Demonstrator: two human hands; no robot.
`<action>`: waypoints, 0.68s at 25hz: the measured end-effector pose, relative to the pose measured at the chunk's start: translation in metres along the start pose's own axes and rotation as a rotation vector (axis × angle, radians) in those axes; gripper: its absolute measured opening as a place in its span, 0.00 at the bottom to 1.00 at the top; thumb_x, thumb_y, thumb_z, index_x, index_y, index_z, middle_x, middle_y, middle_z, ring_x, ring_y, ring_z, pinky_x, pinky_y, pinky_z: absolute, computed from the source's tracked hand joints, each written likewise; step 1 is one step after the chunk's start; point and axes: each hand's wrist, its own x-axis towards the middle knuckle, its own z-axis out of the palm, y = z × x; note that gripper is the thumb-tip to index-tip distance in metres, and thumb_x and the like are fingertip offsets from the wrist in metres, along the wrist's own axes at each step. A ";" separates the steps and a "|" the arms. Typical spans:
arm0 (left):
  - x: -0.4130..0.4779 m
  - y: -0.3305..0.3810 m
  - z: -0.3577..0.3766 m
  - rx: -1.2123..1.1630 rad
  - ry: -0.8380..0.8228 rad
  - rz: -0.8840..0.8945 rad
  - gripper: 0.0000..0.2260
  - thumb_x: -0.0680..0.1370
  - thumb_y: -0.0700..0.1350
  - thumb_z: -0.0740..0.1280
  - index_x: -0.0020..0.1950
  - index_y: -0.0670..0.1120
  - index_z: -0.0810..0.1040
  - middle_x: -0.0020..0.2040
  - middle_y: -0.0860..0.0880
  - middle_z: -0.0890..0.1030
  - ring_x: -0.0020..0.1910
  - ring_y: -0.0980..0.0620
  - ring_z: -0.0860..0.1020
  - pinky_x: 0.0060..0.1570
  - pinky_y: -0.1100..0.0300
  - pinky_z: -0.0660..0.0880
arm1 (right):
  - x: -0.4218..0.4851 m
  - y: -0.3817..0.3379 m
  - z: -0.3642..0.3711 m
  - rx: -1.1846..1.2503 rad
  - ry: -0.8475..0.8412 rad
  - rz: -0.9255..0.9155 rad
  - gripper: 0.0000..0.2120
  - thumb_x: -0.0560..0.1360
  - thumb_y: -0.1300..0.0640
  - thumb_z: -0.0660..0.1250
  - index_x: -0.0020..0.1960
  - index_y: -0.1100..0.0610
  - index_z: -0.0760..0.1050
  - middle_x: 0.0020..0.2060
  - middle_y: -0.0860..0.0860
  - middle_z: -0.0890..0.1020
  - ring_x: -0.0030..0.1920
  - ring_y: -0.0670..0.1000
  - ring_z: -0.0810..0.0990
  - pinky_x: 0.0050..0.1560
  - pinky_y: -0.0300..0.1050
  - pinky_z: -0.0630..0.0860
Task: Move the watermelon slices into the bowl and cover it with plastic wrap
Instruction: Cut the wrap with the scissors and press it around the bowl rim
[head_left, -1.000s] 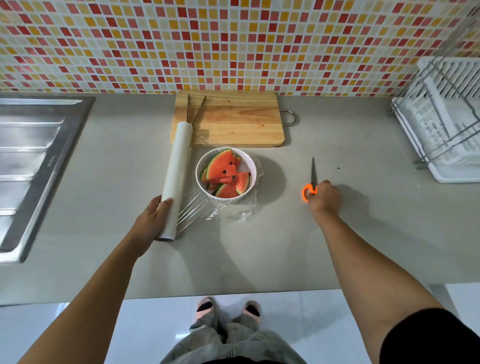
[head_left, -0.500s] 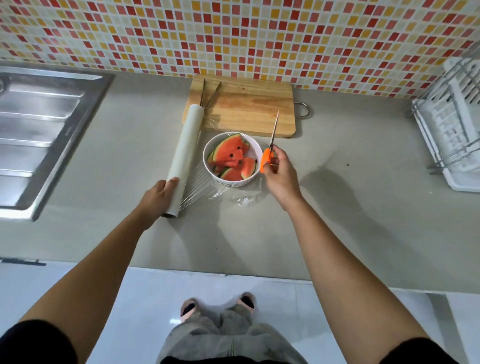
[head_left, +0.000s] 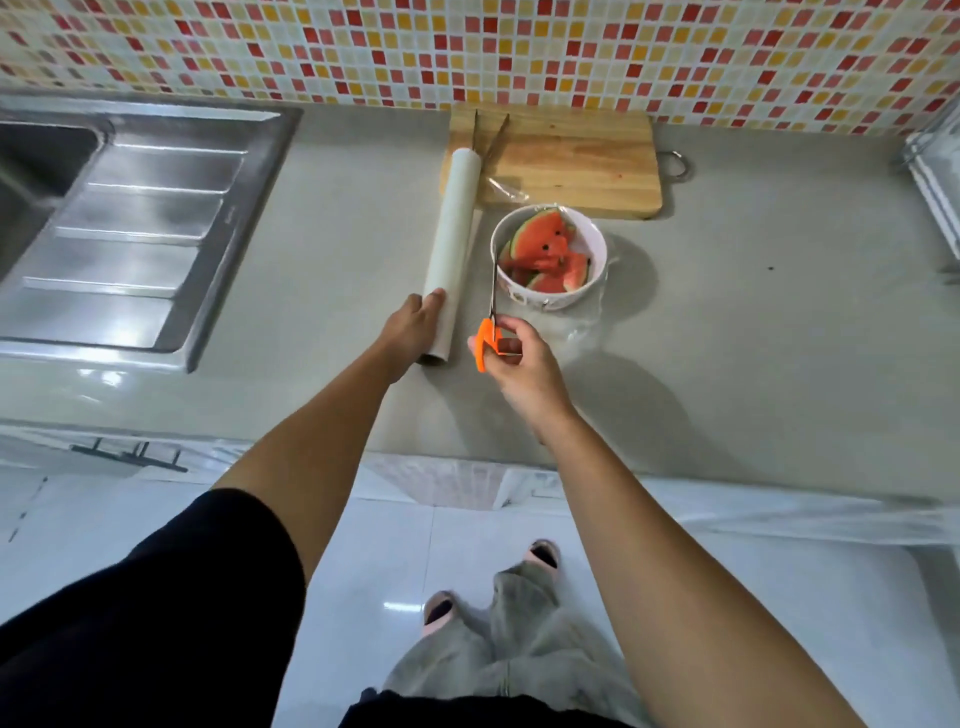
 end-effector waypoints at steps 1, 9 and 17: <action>-0.001 0.000 0.000 -0.007 -0.013 0.009 0.24 0.78 0.61 0.54 0.62 0.45 0.71 0.57 0.44 0.73 0.53 0.45 0.73 0.52 0.54 0.70 | -0.009 0.002 0.007 0.009 0.006 0.021 0.19 0.69 0.47 0.71 0.57 0.48 0.73 0.40 0.41 0.79 0.40 0.38 0.77 0.38 0.25 0.69; 0.003 -0.006 0.001 -0.051 -0.021 0.044 0.25 0.78 0.61 0.54 0.63 0.43 0.70 0.55 0.46 0.72 0.52 0.45 0.72 0.49 0.55 0.69 | -0.067 0.028 0.036 0.056 -0.005 0.137 0.18 0.70 0.46 0.70 0.57 0.48 0.72 0.42 0.41 0.78 0.40 0.37 0.77 0.44 0.37 0.73; 0.007 -0.006 0.001 -0.048 -0.023 0.027 0.25 0.77 0.61 0.53 0.63 0.44 0.70 0.54 0.46 0.72 0.50 0.46 0.71 0.44 0.56 0.66 | -0.084 0.037 0.045 0.065 -0.073 0.185 0.10 0.72 0.44 0.67 0.51 0.42 0.70 0.43 0.43 0.80 0.40 0.37 0.78 0.40 0.33 0.71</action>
